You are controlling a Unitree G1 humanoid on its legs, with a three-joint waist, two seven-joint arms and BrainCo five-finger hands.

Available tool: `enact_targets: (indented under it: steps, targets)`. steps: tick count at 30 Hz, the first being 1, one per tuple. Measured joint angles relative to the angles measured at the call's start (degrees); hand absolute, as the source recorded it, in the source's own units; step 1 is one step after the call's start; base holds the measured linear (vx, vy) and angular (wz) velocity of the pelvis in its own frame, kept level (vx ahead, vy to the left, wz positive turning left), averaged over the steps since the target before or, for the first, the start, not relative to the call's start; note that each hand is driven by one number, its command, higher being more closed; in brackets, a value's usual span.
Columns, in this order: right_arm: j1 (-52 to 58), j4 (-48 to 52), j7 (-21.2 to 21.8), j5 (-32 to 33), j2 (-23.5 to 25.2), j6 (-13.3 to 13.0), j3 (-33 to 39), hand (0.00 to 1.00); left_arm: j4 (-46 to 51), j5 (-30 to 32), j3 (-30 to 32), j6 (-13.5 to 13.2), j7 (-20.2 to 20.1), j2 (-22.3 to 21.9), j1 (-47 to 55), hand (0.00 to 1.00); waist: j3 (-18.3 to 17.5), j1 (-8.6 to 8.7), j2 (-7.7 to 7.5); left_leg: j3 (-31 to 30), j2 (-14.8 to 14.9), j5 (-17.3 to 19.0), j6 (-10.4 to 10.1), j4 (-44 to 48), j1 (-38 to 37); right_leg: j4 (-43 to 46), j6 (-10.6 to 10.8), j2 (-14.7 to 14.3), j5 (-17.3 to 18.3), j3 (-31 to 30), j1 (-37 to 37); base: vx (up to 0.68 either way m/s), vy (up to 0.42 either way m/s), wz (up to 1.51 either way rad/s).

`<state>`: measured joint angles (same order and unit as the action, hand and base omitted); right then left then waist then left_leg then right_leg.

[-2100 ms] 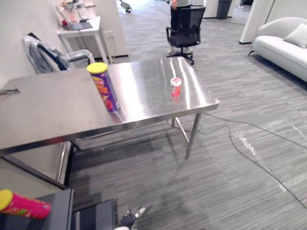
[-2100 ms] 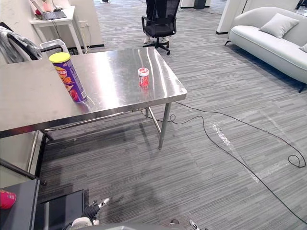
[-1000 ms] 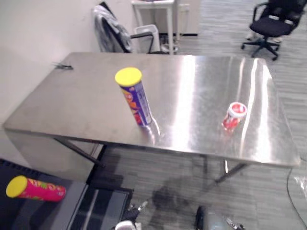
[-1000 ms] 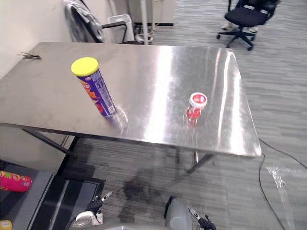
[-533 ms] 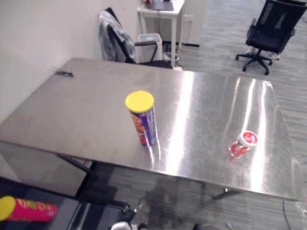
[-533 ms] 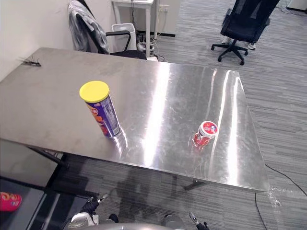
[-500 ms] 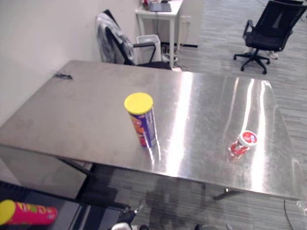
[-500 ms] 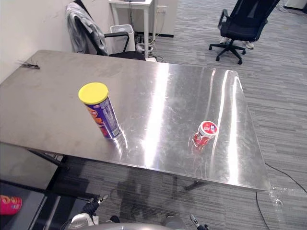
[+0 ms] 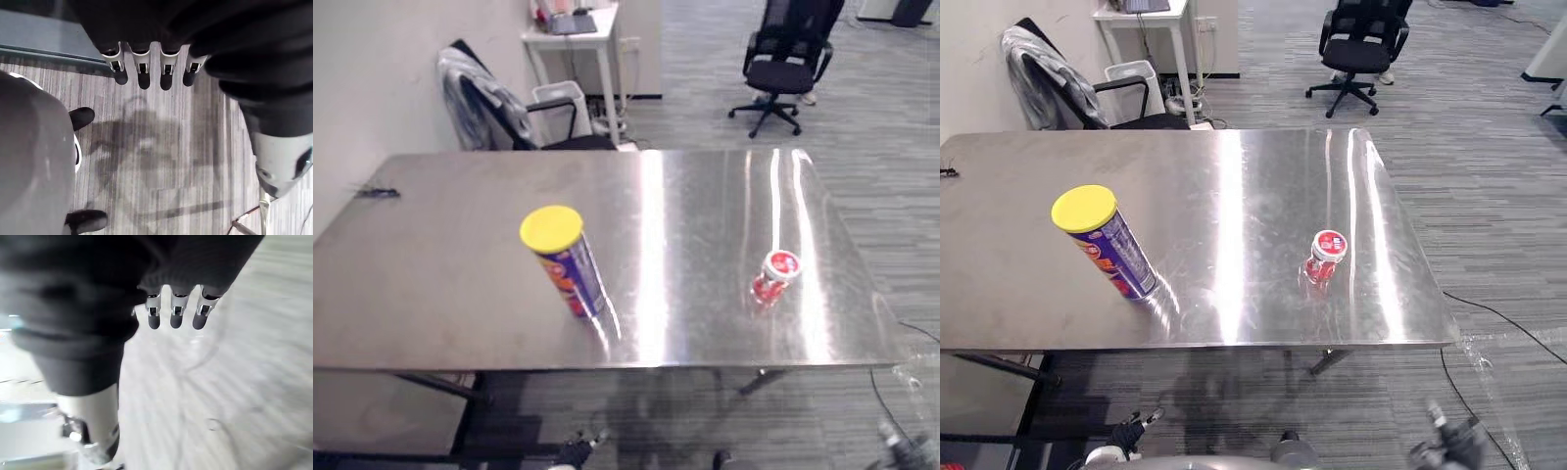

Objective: Put the gum and the chips on the shelf.

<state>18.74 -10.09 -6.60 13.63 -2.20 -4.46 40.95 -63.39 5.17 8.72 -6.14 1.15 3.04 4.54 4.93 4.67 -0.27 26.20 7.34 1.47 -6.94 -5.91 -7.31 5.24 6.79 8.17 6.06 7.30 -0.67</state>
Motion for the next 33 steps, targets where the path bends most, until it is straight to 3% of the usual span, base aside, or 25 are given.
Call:
enact_targets:
  steps: [2, 4, 7, 10, 12, 15, 23, 33]
  targets:
    - [-0.3, 9.4, -1.1, -5.0, -0.1, -0.1, 0.6, 0.00, 0.2, 1.0, -0.6, 0.0, -0.4, -0.2, 0.2, 0.00, -0.5, -0.01, 0.08, -0.1, 0.2, 0.0, 0.0, 0.0, 0.1, 0.1, 0.0, -0.2, 0.0, 0.0, -0.2, 0.00, 0.000, 0.00]
    - [-1.7, 19.6, -1.6, -14.0, -0.3, -0.9, 0.6, 0.00, 0.2, 2.8, -2.5, 0.0, -0.7, -0.3, 0.2, 0.00, -1.4, -0.06, 0.29, -0.2, 0.3, -0.1, 0.0, 0.0, 0.2, 0.1, 0.0, -0.3, 0.0, 0.0, -0.2, 0.00, 0.000, 0.00]
    - [-3.4, 28.2, -1.3, -21.0, -1.3, -1.4, -1.2, 0.00, 0.2, 3.0, -5.2, -0.3, -1.4, -0.1, 0.2, 0.00, -1.7, -0.05, 0.44, -0.9, 0.2, -0.1, 0.0, 0.0, 0.6, -0.1, 0.0, -0.2, 0.0, 0.4, -0.2, 0.02, -0.009, 0.08]
    - [-3.2, 34.5, 0.7, -24.4, -2.0, -2.2, -2.9, 0.00, 0.2, 4.7, -6.3, -0.8, -1.5, -0.1, 0.2, 0.00, -2.3, -0.06, 0.89, -2.5, 0.1, -0.2, 0.1, 0.0, 1.4, -0.1, 0.0, 0.0, 0.0, 0.9, -0.1, 0.02, 0.003, 0.25]
    - [-3.3, 38.5, 2.8, -26.4, -4.1, -4.5, -6.2, 0.00, 0.2, 5.1, -7.4, -0.9, -1.7, -0.1, 0.2, 0.00, -2.8, -0.06, 0.64, -4.1, 0.0, -0.5, 0.4, 0.0, 2.3, -0.1, 0.0, 0.2, 0.0, 1.6, 0.0, 0.02, 0.008, 0.31]
    - [-4.2, 39.0, 4.7, -26.7, -5.5, -6.6, -8.5, 0.00, 0.5, 5.1, -7.9, -1.2, -1.9, 0.0, 0.2, 0.00, -3.1, -0.20, 0.38, -5.6, 0.0, -1.0, 0.5, 0.0, 2.9, -0.2, 0.0, 0.2, 0.0, 1.8, 0.3, 0.01, 0.002, 0.28]
    - [-5.0, 36.5, 6.5, -26.7, -7.7, -8.3, -15.1, 0.00, 0.7, 5.1, -9.5, -1.3, -2.2, 1.1, 0.2, 0.00, -3.5, -0.10, -0.29, -6.8, 0.1, -1.9, 0.6, 0.0, 4.0, -0.5, -0.2, 0.1, -0.2, 1.8, 0.1, -0.01, -0.005, 0.08]
    - [-5.5, 25.8, 6.5, -28.8, -8.7, -7.9, -18.9, 0.00, 0.7, 5.1, -9.5, -1.4, -2.6, 1.2, 0.2, 0.00, -3.8, -0.22, -0.01, -9.2, 0.0, -3.3, 0.7, -0.1, 5.1, -1.1, -0.2, 0.1, -0.3, 3.6, 0.2, -0.01, -0.007, 0.11]
